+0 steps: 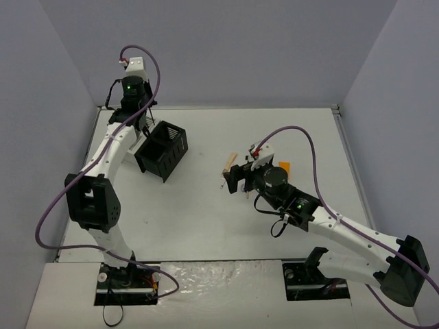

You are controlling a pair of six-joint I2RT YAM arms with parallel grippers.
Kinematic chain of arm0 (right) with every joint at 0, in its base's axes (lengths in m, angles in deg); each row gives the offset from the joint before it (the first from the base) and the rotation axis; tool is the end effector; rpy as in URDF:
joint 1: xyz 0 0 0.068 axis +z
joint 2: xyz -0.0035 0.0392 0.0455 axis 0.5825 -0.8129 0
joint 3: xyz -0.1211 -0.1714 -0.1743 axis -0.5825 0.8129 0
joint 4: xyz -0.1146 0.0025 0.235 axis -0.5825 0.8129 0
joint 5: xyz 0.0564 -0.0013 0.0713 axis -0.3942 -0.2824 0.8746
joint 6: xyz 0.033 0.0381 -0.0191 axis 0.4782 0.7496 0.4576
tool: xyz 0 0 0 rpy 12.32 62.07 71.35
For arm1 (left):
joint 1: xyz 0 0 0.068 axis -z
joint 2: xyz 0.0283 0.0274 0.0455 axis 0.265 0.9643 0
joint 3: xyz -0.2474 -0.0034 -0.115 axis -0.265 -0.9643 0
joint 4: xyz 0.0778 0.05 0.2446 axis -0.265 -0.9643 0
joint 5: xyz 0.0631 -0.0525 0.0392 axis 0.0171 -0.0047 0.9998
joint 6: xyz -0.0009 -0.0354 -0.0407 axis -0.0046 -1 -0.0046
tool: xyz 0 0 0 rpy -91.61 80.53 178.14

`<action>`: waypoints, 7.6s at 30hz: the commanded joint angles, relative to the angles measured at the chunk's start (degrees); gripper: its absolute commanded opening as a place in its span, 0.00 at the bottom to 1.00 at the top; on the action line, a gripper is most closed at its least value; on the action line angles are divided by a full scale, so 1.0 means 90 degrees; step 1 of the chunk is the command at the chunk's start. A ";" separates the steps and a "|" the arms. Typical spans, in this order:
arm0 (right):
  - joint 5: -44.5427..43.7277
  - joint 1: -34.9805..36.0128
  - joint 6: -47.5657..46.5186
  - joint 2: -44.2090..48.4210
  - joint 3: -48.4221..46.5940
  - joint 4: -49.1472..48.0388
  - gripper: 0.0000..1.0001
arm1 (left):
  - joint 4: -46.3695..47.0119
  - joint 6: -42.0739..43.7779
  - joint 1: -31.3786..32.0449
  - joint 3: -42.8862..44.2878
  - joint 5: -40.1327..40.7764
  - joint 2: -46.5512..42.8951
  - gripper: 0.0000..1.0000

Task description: Organize the makeup

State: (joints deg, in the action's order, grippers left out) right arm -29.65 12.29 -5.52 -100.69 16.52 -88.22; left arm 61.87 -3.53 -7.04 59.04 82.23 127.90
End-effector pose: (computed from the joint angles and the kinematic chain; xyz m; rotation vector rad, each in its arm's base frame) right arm 0.1693 0.1778 0.3148 -0.3657 1.5681 0.6668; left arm 0.4301 -0.0584 0.3870 -0.1501 1.7052 -0.1546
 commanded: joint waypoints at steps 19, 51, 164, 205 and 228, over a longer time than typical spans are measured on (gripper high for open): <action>-0.0541 -0.0256 -0.0028 0.0171 -0.0049 0.0320 1.00 | 0.1220 -0.0061 -0.0808 0.0184 -0.0161 0.0670 0.59; -0.0536 -0.1925 0.0697 -0.4408 -0.2799 0.1466 0.23 | -0.2678 -0.0764 -0.0789 -0.3667 -0.1582 -0.4746 0.89; 0.3677 -0.1155 -0.1004 -0.1421 -0.1789 -0.1496 0.00 | -0.0570 -0.3234 0.2728 -0.1830 -0.2224 -0.3105 0.76; 0.3339 -0.1164 -0.0607 -0.1244 -0.1612 -0.1944 0.00 | -0.0037 -0.3442 0.3079 -0.2076 -0.2141 -0.2840 0.27; 0.2685 -0.1247 -0.0673 -0.1051 -0.1491 -0.1528 0.73 | -0.0747 -0.2379 0.2941 -0.1649 -0.1105 -0.2765 0.00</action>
State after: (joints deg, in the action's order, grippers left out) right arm -2.00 1.55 -10.89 -113.74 3.28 -100.03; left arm 55.93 -31.24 20.23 39.07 66.19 103.70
